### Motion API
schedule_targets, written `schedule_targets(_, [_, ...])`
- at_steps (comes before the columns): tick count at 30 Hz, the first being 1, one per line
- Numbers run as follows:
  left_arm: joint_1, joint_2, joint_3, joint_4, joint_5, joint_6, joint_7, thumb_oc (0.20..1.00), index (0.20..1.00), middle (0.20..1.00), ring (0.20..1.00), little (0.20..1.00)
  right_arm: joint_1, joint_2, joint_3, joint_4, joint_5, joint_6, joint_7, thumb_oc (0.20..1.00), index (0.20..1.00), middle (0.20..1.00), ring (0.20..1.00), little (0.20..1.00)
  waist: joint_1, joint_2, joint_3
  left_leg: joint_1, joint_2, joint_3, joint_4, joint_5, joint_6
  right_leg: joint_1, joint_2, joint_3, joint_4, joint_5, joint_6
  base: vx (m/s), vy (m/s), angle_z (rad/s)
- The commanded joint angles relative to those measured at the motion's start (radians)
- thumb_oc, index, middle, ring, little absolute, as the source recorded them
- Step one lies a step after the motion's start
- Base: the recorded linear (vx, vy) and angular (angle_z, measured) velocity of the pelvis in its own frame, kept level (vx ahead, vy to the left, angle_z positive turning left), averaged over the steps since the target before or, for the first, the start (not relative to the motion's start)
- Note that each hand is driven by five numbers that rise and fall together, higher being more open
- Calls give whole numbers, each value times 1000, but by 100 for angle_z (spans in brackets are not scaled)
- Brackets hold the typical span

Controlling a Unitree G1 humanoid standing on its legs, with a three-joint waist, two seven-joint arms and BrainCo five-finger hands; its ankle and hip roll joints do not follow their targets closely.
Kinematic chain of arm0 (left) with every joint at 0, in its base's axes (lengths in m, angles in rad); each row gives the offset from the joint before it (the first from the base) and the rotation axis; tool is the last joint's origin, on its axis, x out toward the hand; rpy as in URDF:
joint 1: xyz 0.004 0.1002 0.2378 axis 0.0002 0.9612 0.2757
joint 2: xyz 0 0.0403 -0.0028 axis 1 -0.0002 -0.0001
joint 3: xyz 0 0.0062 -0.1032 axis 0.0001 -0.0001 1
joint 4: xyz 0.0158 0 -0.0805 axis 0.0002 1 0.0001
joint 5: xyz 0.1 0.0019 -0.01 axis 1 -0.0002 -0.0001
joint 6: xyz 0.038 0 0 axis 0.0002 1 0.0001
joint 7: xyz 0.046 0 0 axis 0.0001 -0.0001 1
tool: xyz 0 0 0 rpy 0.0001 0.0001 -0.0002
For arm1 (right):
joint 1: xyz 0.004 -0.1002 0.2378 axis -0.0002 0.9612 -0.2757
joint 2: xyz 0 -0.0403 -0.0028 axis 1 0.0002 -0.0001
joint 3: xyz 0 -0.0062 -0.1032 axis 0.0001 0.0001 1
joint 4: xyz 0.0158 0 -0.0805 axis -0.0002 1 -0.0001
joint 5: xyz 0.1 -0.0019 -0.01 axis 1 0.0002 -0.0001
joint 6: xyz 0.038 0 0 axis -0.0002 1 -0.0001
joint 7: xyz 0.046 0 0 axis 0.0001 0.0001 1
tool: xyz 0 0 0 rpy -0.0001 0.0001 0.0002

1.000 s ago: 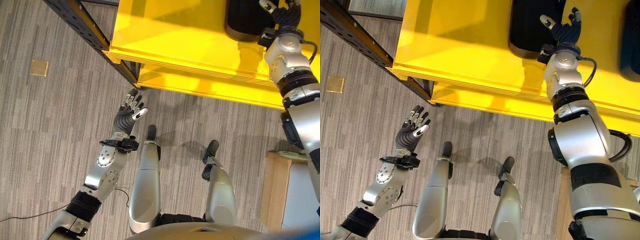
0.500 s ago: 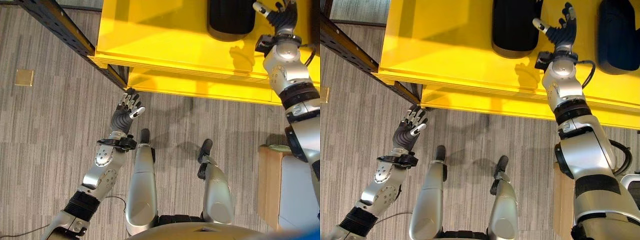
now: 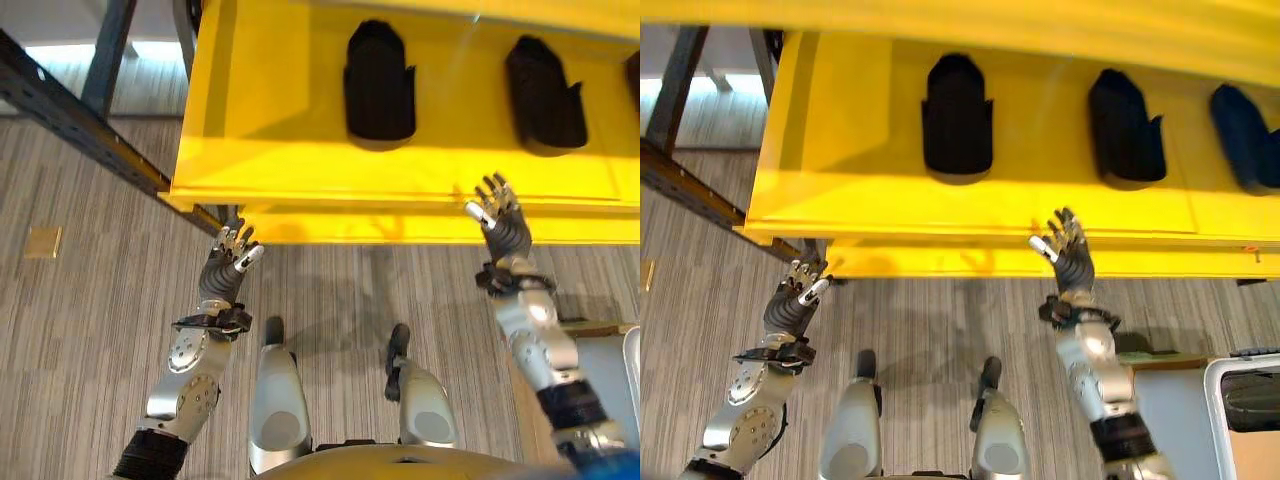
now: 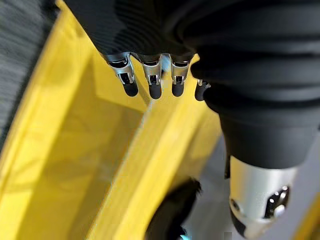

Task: Move parts from the plastic box to the shelf.

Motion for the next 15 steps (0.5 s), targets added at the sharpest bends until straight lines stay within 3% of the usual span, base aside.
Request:
schedule_targets(1, [22, -1, 35, 14, 48, -23, -33, 1000, 1000, 1000, 1000, 1000, -26, -10, -76, -39, 5, -45, 66, 1000, 1000, 1000, 1000, 1000, 4, 1, -48, 18, 63, -23, -160, 151, 11, 70, -2, -13, 66, -126, 9, 69, -31, -5])
schedule_targets(4, [61, -42, 65, 38, 60, -22, -44, 1000, 1000, 1000, 1000, 1000, 81, 48, -90, -42, 24, -43, 99, 1000, 1000, 1000, 1000, 1000, -14, 23, -88, 64, 93, -2, -208, 177, -3, 98, 24, -5, 33, -133, 2, 48, -71, -12])
schedule_targets(5, [62, -42, 65, 38, 60, -22, -44, 1000, 1000, 1000, 1000, 1000, 82, 48, -90, -43, 24, -43, 99, 1000, 1000, 1000, 1000, 1000, -13, 23, -89, 65, 94, -1, -210, 177, -4, 98, 25, -4, 32, -133, 1, 30, -121, -11])
schedule_targets(6, [86, -63, 89, 47, 81, -21, -51, 1000, 1000, 1000, 1000, 1000, 128, 38, -100, -65, -30, -37, 108, 1000, 1000, 1000, 1000, 1000, -25, 34, -105, 99, 128, 21, -221, 189, -14, 104, 57, 11, 38, -151, -11, 35, -115, -19])
schedule_targets(9, [100, -87, 96, 58, 88, -27, -54, 1000, 1000, 1000, 1000, 1000, 149, 23, -106, -49, -42, -31, 115, 1000, 1000, 1000, 1000, 1000, -29, 46, -106, 135, 146, 46, -230, 205, -19, 108, 81, 32, 60, -171, -27, 10, -110, -40])
schedule_targets(12, [98, -97, 91, 67, 84, -30, -56, 1000, 1000, 1000, 1000, 1000, 146, 0, -110, -44, -53, -28, 117, 1000, 1000, 1000, 1000, 1000, -28, 57, -107, 141, 155, 44, -230, 246, -24, 112, 102, 35, 64, -181, -41, -26, -98, -24])
schedule_targets(15, [87, -122, 78, 82, 78, -30, -57, 1000, 1000, 1000, 1000, 1000, 148, -26, -122, -43, -45, -34, 121, 1000, 1000, 1000, 1000, 1000, -34, 75, -113, 143, 176, 45, -248, 336, -39, 121, 141, 33, 54, -191, -72, -38, -142, -4])
